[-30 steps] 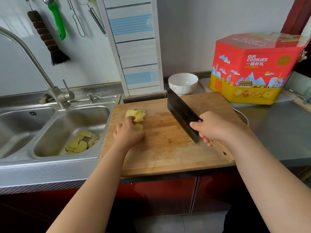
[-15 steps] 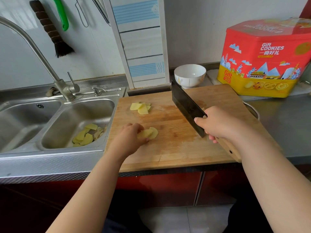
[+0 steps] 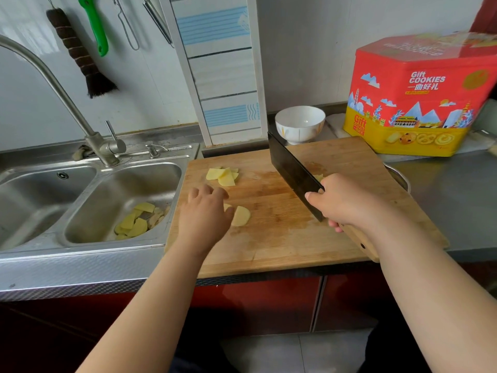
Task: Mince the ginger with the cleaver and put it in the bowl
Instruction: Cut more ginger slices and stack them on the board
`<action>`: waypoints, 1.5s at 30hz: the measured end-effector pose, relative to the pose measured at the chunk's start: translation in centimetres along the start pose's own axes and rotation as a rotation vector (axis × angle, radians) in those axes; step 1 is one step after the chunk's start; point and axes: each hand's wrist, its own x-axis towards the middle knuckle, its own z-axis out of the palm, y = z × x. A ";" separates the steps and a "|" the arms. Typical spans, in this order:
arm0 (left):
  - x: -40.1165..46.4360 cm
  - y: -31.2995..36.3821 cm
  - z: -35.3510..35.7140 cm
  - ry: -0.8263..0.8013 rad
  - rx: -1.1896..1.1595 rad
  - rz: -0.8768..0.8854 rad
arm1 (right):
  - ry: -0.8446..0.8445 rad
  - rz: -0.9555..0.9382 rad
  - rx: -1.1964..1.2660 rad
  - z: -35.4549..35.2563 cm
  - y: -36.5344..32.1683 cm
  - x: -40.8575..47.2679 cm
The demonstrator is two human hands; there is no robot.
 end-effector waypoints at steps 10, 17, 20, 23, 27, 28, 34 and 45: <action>3.0 2.7 -0.3 -0.329 0.057 0.021 | -0.011 -0.001 0.038 -0.2 -0.4 -0.4; 2.4 2.8 -0.9 -0.248 -0.307 0.095 | -0.005 0.003 0.105 -0.4 -0.1 -0.5; 2.4 0.9 -1.4 -0.076 -0.563 -0.106 | -0.009 -0.005 0.111 -0.5 -0.1 -0.5; 1.8 -1.1 -0.8 0.077 -0.710 -0.282 | -0.022 -0.012 0.100 -0.4 -0.1 -0.4; 0.3 -1.9 1.1 0.161 -0.607 -0.385 | -0.034 -0.019 0.077 -0.3 0.0 -0.3; 0.1 -2.0 1.7 0.168 -0.578 -0.394 | -0.034 -0.020 0.070 -0.3 0.0 -0.3; 0.1 -2.4 1.5 -0.047 -0.495 -0.248 | -0.039 -0.019 0.050 -0.3 0.0 -0.2; 1.1 0.4 0.5 -0.099 -0.259 0.032 | -0.048 -0.022 0.077 -0.5 -0.2 -0.3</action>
